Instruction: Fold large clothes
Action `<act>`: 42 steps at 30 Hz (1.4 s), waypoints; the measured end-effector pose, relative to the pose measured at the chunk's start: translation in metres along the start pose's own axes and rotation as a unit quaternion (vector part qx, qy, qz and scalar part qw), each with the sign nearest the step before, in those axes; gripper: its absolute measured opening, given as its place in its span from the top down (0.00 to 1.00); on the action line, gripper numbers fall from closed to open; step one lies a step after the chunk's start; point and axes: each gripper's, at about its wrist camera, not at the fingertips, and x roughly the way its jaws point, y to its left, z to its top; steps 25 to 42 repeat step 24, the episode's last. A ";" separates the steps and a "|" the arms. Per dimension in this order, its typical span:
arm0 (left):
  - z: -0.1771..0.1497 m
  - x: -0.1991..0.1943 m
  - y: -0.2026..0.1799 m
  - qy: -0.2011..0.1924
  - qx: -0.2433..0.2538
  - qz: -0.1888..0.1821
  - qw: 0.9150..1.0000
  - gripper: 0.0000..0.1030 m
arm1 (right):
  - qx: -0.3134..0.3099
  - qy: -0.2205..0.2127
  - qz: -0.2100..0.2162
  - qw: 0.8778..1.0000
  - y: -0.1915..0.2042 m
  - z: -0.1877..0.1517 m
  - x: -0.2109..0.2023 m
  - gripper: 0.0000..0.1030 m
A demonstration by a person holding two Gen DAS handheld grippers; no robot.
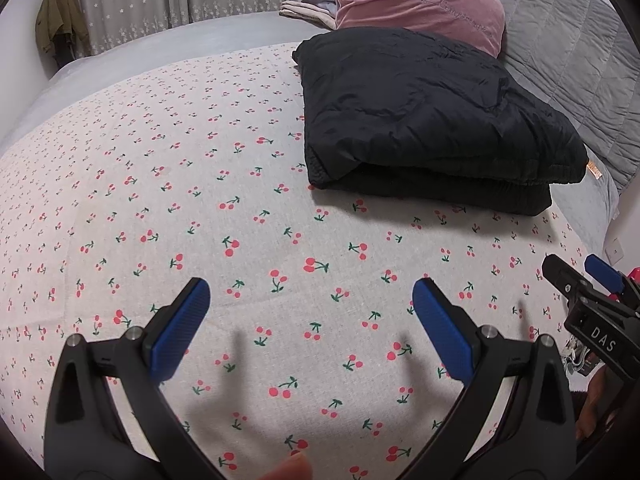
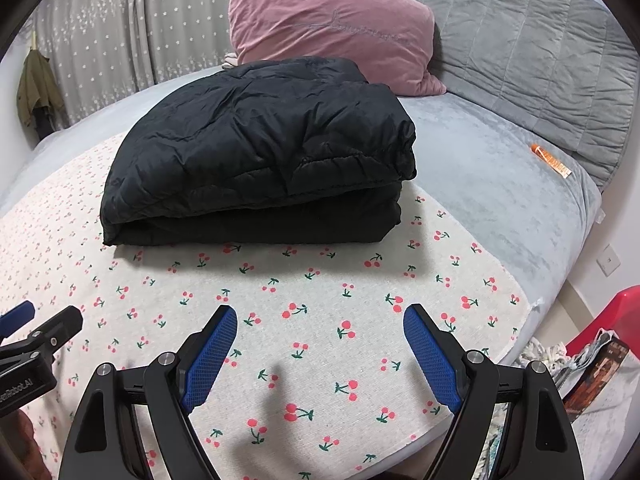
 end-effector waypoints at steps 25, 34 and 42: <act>-0.001 0.000 0.004 0.011 -0.002 -0.011 1.000 0.02 | 0.013 -0.004 0.003 1.000 -0.003 0.002 -0.002 0.16; -0.001 0.000 0.004 0.011 -0.002 -0.011 1.000 0.02 | 0.013 -0.004 0.003 1.000 -0.003 0.002 -0.002 0.16; -0.001 0.000 0.004 0.011 -0.002 -0.011 1.000 0.02 | 0.013 -0.004 0.003 1.000 -0.003 0.002 -0.002 0.16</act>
